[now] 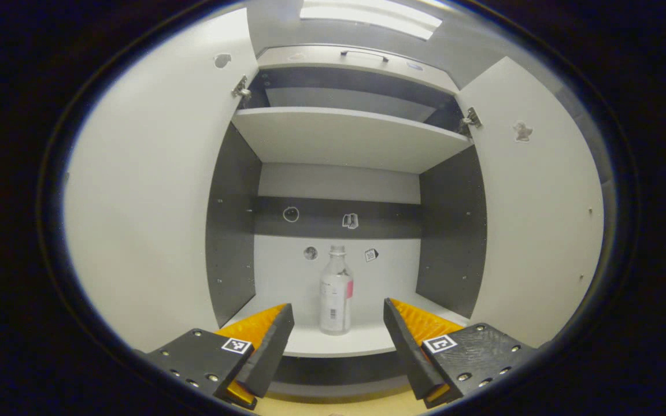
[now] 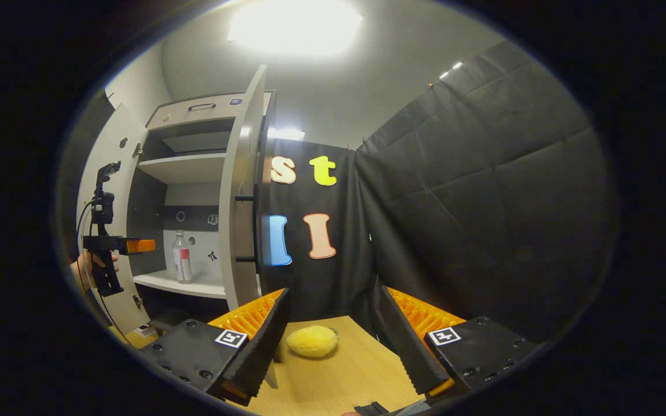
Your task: Grasp the bottle in the cabinet with the left hand and place it on the coaster, then close the right door with the right hand and the left door with the left hand.
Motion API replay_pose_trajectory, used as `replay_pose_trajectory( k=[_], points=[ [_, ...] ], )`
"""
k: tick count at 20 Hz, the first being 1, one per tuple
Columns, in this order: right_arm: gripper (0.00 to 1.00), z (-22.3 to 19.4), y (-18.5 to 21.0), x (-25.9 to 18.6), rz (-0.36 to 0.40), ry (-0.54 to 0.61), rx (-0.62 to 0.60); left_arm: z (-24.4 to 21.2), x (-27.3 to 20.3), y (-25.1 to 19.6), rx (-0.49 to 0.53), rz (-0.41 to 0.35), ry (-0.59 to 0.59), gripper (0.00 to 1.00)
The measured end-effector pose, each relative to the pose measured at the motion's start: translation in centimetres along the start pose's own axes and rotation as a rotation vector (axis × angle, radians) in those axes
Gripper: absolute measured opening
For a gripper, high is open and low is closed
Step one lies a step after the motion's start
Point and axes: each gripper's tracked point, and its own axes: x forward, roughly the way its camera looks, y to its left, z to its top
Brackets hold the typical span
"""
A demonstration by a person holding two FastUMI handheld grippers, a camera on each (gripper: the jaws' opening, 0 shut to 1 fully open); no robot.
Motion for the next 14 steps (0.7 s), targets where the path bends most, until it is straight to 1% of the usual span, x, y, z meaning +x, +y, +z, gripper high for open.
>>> replay_pose_trajectory(
  k=[2, 3, 4, 5, 6, 7, 11, 14],
  points=[
    [0.97, -0.1, 0.0, 0.3, -0.027, 0.003, -0.002, -0.5, 2.3, -0.3, -0.002, -0.023, 0.008, 0.92],
    [0.97, -0.1, 0.1, 0.4, -0.041, 0.005, -0.002, -0.8, 3.4, -0.3, 0.0, -0.03, 0.016, 0.97],
    [0.97, -0.3, 0.0, 0.5, -0.052, 0.007, -0.005, -1.1, 4.6, 0.0, 0.0, -0.035, 0.019, 0.97],
    [0.97, -0.2, 0.0, 0.7, -0.066, 0.006, -0.009, -1.3, 5.5, 0.1, -0.003, -0.039, 0.022, 0.92],
    [0.97, -0.2, 0.0, 0.7, -0.077, 0.005, -0.014, -1.6, 6.4, 0.1, -0.011, -0.046, 0.025, 0.97],
    [0.97, -0.1, 0.1, 0.8, -0.087, 0.003, -0.019, -1.9, 7.4, 0.1, -0.019, -0.054, 0.029, 0.97],
    [0.97, -0.1, 0.4, 0.8, -0.125, 0.009, -0.049, -2.9, 11.2, 0.4, -0.026, -0.074, 0.042, 0.86],
    [0.98, -0.4, 0.5, 0.8, -0.147, 0.018, -0.063, -4.4, 13.7, 0.8, -0.038, -0.073, 0.08, 0.86]
  ],
)
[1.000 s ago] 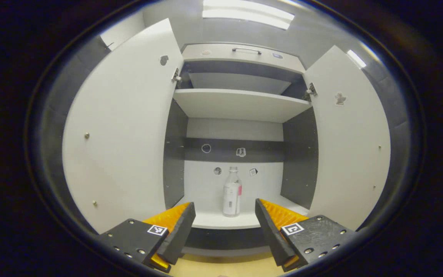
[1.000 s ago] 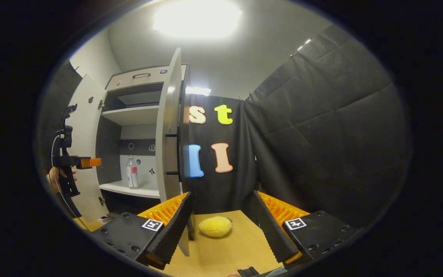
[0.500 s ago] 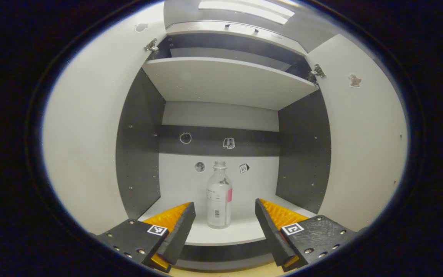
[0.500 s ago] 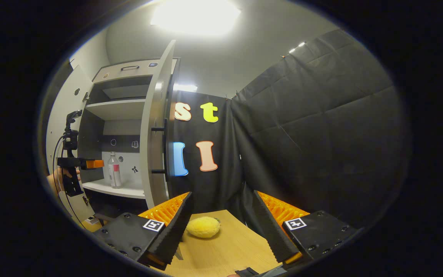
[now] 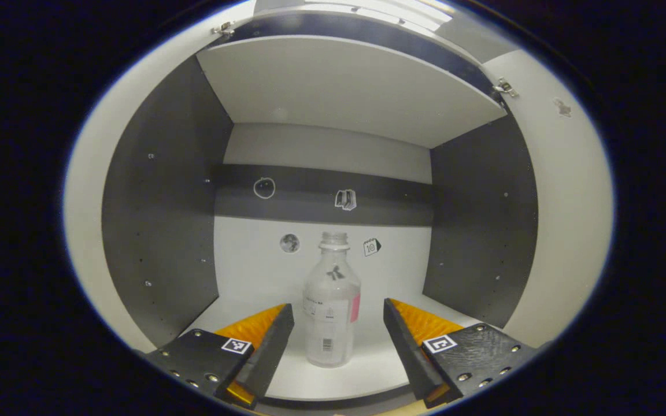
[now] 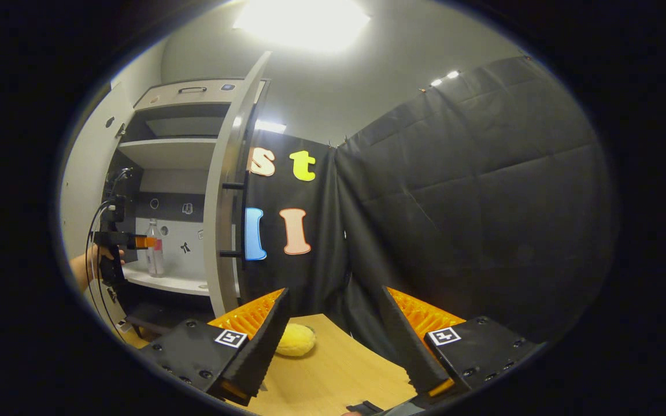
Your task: Grasp the bottle in the cabinet with the left hand and place it on the coaster, then close the right door with the right hand and the left door with the left hand.
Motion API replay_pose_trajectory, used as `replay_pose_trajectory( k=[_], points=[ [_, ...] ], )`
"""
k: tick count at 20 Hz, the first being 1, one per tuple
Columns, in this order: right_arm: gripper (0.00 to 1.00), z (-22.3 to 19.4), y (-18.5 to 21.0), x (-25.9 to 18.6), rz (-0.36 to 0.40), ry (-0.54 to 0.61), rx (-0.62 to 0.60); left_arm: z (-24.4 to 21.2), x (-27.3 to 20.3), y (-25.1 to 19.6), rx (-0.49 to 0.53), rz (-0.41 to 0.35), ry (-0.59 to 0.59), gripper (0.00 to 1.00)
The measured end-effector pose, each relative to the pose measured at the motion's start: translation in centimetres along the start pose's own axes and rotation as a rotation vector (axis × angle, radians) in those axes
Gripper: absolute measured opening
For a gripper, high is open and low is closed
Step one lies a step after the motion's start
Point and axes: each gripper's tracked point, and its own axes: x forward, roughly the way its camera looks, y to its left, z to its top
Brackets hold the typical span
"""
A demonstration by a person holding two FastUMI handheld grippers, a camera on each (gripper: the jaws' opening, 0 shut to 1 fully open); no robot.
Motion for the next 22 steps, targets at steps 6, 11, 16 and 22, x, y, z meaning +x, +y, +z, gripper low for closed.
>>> replay_pose_trajectory(
  k=[6, 11, 16, 22],
  points=[
    [0.98, -0.5, 1.2, 0.1, -0.004, 0.018, -0.034, -0.9, 2.5, 0.8, -0.016, -0.004, 0.016, 0.92],
    [0.98, -1.0, 2.3, 0.2, 0.018, 0.02, -0.041, -0.9, 3.7, 0.6, 0.022, -0.012, 0.015, 0.73],
    [0.98, -1.3, 1.9, -0.1, 0.035, 0.022, -0.035, 0.1, 1.9, -0.1, 0.009, -0.016, 0.006, 0.7],
    [0.98, -1.2, 0.6, -0.8, 0.065, 0.019, 0.014, 1.9, -3.0, -1.2, 0.012, -0.007, -0.023, 0.7]
  ],
)
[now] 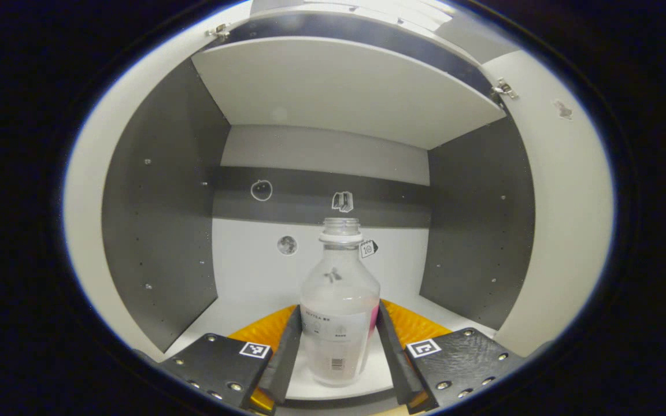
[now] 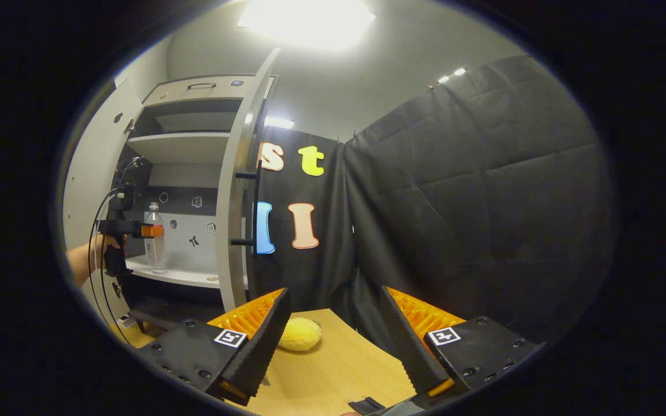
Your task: Grasp the bottle in the cabinet with the left hand and place it on the coaster, then close the right door with the right hand and the left door with the left hand.
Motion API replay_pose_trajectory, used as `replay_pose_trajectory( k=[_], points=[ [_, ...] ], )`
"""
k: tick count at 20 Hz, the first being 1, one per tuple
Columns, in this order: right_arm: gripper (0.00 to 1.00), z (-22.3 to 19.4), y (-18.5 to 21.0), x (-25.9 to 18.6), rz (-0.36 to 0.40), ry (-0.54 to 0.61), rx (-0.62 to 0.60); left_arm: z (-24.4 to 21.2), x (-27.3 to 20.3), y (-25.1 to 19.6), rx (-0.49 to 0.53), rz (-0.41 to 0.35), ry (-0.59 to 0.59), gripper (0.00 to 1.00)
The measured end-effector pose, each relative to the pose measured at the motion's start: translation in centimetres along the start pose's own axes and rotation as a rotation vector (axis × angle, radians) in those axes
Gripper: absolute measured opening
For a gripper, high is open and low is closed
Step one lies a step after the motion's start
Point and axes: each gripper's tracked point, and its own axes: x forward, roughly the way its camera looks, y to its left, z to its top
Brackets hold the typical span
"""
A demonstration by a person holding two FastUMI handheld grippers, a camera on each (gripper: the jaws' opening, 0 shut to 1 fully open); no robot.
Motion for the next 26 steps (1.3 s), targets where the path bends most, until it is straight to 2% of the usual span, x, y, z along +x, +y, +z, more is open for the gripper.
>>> replay_pose_trajectory(
  k=[1, 2, 3, 13, 16, 18, 19, 26],
  points=[
    [0.98, 0.0, -0.2, -0.2, 0.008, -0.002, 0.008, 0.3, -0.8, -0.3, 0.002, -0.003, -0.003, 0.7],
    [0.93, 0.2, -0.4, -0.4, 0.014, -0.008, 0.014, 0.5, -1.8, -0.6, 0.009, -0.006, -0.006, 0.7],
    [0.98, 0.3, -0.7, -0.7, 0.023, -0.011, 0.018, 0.7, -2.7, -0.8, 0.017, -0.005, -0.009, 0.7],
    [0.98, -0.2, -2.1, -3.7, 0.137, 0.01, 0.042, -0.1, -12.8, -2.3, 0.037, 0.022, -0.03, 0.7],
    [0.98, -0.4, -2.2, -4.5, 0.172, 0.02, 0.043, -1.1, -15.4, -2.7, 0.035, 0.03, -0.025, 0.7],
    [0.98, -0.4, -2.3, -5.1, 0.191, 0.019, 0.042, -2.0, -17.1, -2.9, 0.023, 0.036, -0.021, 0.75],
    [0.98, -0.4, -2.4, -5.4, 0.2, 0.017, 0.041, -2.5, -17.9, -3.1, 0.016, 0.035, -0.019, 0.7],
    [0.98, -1.7, -1.3, -6.7, 0.257, 0.046, 0.045, -6.8, -23.2, -4.3, 0.032, 0.015, 0.008, 0.7]
  ],
)
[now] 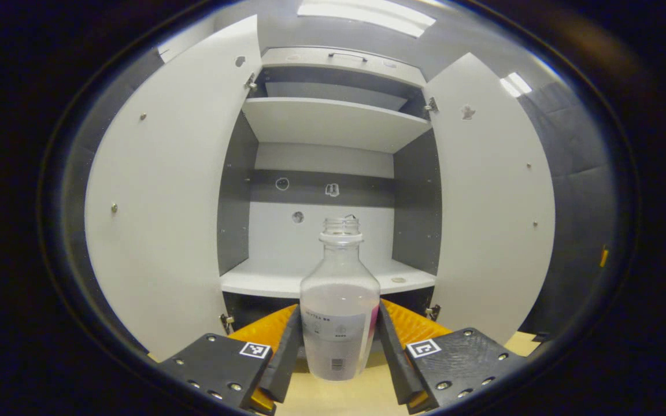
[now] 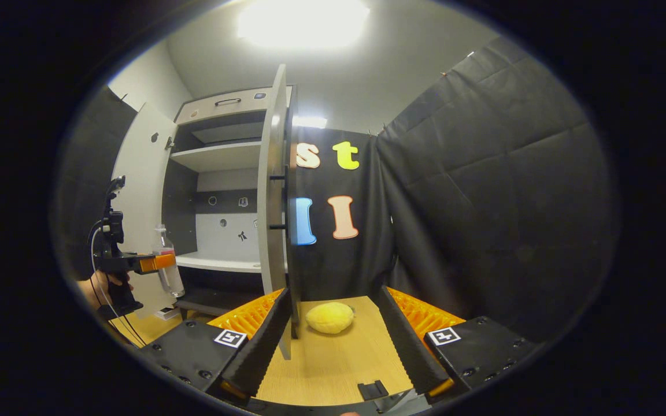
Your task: Grasp the bottle in the cabinet with the left hand and place it on the coaster, then close the right door with the right hand and the left door with the left hand.
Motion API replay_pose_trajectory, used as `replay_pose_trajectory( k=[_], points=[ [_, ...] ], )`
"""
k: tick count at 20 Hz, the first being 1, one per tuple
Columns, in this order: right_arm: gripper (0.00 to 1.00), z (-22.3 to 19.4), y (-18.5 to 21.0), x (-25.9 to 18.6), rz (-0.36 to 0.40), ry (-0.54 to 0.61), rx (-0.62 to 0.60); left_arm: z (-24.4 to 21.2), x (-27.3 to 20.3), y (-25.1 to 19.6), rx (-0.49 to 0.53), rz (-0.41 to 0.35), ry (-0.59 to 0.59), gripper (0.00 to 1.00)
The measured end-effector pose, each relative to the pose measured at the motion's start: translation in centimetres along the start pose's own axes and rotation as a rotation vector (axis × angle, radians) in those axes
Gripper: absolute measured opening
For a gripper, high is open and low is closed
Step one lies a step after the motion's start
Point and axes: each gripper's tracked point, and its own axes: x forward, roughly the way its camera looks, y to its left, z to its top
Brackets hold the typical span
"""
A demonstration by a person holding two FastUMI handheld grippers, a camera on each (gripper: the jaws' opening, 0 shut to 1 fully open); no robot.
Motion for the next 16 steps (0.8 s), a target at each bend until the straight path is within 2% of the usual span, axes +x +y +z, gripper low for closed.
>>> replay_pose_trajectory(
  k=[7, 12, 16],
  points=[
    [0.98, -1.5, 1.5, 0.3, 0.04, 0.031, -0.042, -6.2, -2.9, -0.1, -0.009, -0.009, 0.049, 0.7],
    [0.98, -2.2, 3.7, 0.8, 0.087, 0.051, -0.066, -12.0, -5.7, -0.3, -0.072, -0.002, 0.109, 0.7],
    [0.98, -2.1, 4.6, 0.5, 0.108, 0.048, -0.07, -16.2, -7.4, -0.5, -0.054, 0.006, 0.151, 0.7]
  ],
)
